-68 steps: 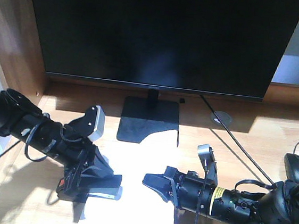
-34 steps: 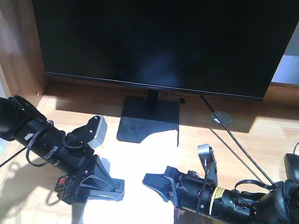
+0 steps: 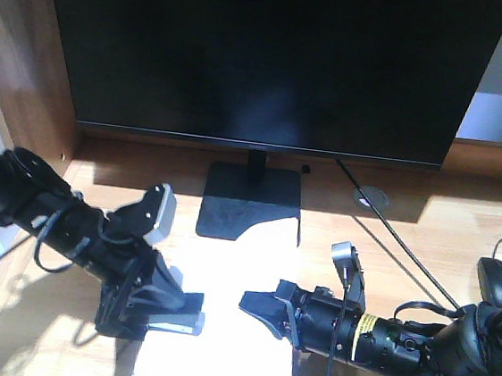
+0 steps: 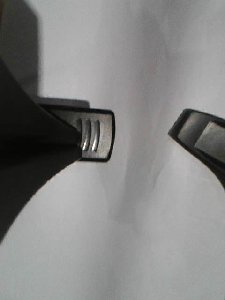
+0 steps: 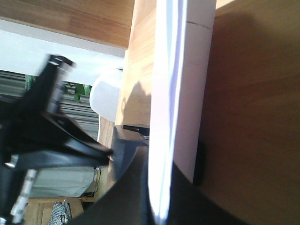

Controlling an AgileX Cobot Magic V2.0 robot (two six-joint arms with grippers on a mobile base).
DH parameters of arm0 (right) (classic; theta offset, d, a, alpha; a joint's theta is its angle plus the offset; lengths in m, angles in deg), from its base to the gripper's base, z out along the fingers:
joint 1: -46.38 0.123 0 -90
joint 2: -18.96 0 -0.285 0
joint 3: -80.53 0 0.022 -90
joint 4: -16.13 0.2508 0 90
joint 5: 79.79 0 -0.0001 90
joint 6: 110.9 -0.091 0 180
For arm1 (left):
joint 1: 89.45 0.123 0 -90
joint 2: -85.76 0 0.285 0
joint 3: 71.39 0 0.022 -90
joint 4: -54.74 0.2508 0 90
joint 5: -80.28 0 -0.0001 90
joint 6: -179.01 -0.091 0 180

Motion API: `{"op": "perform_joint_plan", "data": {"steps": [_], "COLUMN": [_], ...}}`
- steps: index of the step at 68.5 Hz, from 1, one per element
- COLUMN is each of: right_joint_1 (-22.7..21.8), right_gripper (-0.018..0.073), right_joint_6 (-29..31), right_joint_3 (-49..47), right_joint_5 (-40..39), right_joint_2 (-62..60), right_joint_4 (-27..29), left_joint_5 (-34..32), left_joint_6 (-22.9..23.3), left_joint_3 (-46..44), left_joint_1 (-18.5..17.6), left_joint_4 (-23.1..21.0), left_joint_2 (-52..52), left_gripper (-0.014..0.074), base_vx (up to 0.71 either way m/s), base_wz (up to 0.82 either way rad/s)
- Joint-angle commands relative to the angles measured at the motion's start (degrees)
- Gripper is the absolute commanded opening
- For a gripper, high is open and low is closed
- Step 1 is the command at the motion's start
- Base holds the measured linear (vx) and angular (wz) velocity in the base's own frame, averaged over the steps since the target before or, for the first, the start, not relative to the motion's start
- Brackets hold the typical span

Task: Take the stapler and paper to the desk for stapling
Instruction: 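Open the left gripper and lift it off the stapler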

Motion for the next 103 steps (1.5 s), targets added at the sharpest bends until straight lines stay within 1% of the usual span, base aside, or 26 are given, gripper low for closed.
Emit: {"op": "perform_joint_plan", "data": {"steps": [1, 10, 19, 27, 34, 40, 44, 45, 48, 51, 54, 57, 61, 69, 81, 87, 94, 101, 103], "right_joint_1": [0.1, 0.1, 0.1, 0.1, 0.1, 0.1, 0.1, 0.1, 0.1, 0.1, 0.1, 0.1, 0.1, 0.1, 0.1, 0.1, 0.1, 0.1, 0.1], "right_gripper": [-0.0003, -0.0002, 0.0013, 0.0072, 0.0176, 0.0319, 0.0417, 0.0430, 0.0521, 0.0578, 0.0620, 0.0643, 0.0647, 0.0620, 0.0568, 0.0564, 0.0564, 0.0564, 0.0564], "right_joint_6": [0.8, 0.8, 1.1, 1.4, 1.8, 2.3, 2.3, 2.3, 2.3, 2.3, 2.5, 2.6, 2.9, 4.4, 7.2, 7.5, 9.7, 12.6, 13.5], "right_joint_3": [-0.8, -0.8, -0.8, -0.8, -0.8, -0.8, -0.8, -0.8, -0.8, -0.8, -0.8, -0.8, -0.8, -0.8, -0.8, -0.8, -0.8, -0.8, -0.8], "right_joint_5": [-11.4, -11.4, -11.4, -11.4, -11.4, -11.4, -11.4, -11.4, -11.4, -11.3, -11.3, -11.2, -11.1, -9.1, -1.4, 4.6, 13.1, 24.9, 27.1], "right_joint_2": [-2.2, -2.2, -2.2, -2.2, -2.2, -2.2, -2.2, -2.2, -2.2, -2.2, -2.2, -2.2, -2.2, -2.6, -6.4, -9.2, -12.9, -16.6, -17.6], "right_joint_4": [0.3, 0.3, 0.3, 0.3, 0.3, 0.1, 0.1, 0.1, 0.1, 0.1, 0.1, 0.0, -0.1, -0.7, -1.6, -1.4, -1.4, -1.4, -1.4], "left_joint_5": [1.1, 1.1, 1.1, 1.1, 1.1, 1.2, 1.2, 1.2, 1.2, 1.4, 1.4, 1.4, 1.4, 1.4, 0.0, -1.1, -1.9, -2.9, -3.2], "left_joint_6": [0.6, 0.6, 0.6, 0.6, 0.6, 0.7, 1.8, 2.0, 2.1, 2.1, 2.1, 2.1, 2.1, 2.2, 3.6, 3.6, 3.7, 5.6, 6.2], "left_joint_3": [-0.5, -0.5, -0.5, -0.5, -0.5, -0.5, -0.5, -0.5, -0.5, -0.5, -0.5, -0.5, -0.5, -0.5, -0.5, -0.5, -0.5, -0.5, -0.5], "left_joint_1": [-0.2, -0.2, -0.2, -0.2, -0.2, -0.2, -0.2, -0.2, -0.2, -0.2, -0.2, -0.2, -0.2, -0.2, -0.2, -0.2, -0.2, -0.2, -0.2], "left_joint_4": [-3.3, -4.2, -4.2, -4.2, -4.2, -4.2, -4.2, -4.2, -4.2, -4.2, -4.2, -4.2, -4.2, -4.2, -4.2, -4.2, -4.2, -4.2, -4.1], "left_joint_2": [-6.8, -11.6, -15.1, -16.9, -17.5, -17.6, -17.6, -17.6, -17.6, -17.6, -17.6, -17.6, -17.7, -18.3, -20.6, -21.9, -23.0, -24.1, -24.2], "left_gripper": [-0.0006, -0.0006, -0.0006, -0.0006, -0.0006, -0.0006, -0.0006, -0.0006, -0.0006, -0.0006, -0.0006, -0.0006, -0.0006, -0.0006, -0.0006, -0.0006, -0.0006, -0.0006, -0.0006], "base_vx": [0.00, 0.00, 0.00, 0.00, 0.00, 0.00, 0.00, 0.00, 0.00, 0.00, 0.00, 0.00, 0.00, 0.00, 0.00, 0.00, 0.00, 0.00, 0.00], "base_wz": [0.00, 0.00, 0.00, 0.00, 0.00, 0.00, 0.00, 0.00, 0.00, 0.00, 0.00, 0.00, 0.00, 0.00, 0.00, 0.00, 0.00, 0.00, 0.00]}}
